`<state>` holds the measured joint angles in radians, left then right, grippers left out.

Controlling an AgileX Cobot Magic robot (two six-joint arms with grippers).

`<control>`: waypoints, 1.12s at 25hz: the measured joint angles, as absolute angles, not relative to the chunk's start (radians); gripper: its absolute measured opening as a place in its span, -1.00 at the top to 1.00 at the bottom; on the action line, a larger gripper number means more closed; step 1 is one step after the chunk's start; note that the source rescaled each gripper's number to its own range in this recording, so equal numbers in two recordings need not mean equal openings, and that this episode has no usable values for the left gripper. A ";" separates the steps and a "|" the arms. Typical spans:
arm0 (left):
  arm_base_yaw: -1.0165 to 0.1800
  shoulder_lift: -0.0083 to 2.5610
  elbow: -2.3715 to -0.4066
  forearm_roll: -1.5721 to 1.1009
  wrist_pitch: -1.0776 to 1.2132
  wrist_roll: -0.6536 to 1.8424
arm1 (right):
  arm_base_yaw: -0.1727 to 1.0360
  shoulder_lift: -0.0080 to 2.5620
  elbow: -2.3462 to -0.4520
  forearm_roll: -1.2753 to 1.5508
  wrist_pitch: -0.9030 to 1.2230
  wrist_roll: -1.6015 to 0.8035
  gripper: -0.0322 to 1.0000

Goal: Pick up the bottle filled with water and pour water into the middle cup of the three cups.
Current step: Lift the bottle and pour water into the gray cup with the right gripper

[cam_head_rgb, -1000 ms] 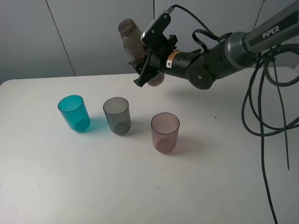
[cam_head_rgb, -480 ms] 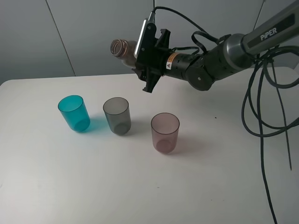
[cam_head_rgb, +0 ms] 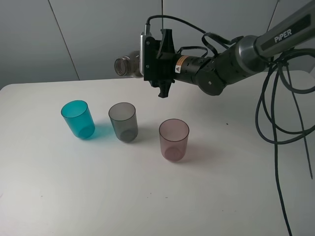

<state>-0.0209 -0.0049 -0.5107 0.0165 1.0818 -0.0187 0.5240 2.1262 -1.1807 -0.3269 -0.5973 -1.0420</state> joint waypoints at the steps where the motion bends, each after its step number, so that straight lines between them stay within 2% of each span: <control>1: -0.021 -0.005 -0.511 0.017 1.082 -0.019 | 0.524 2.126 -1.181 -0.327 -0.597 -1.059 0.86; 28: -0.021 -0.005 -0.511 0.017 1.082 -0.019 | 0.524 2.126 -1.181 -0.327 -0.599 -1.265 0.86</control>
<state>-0.0209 -0.0049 -0.5107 0.0165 1.0818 -0.0187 0.5240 2.1262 -1.1807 -0.3269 -0.5991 -1.2649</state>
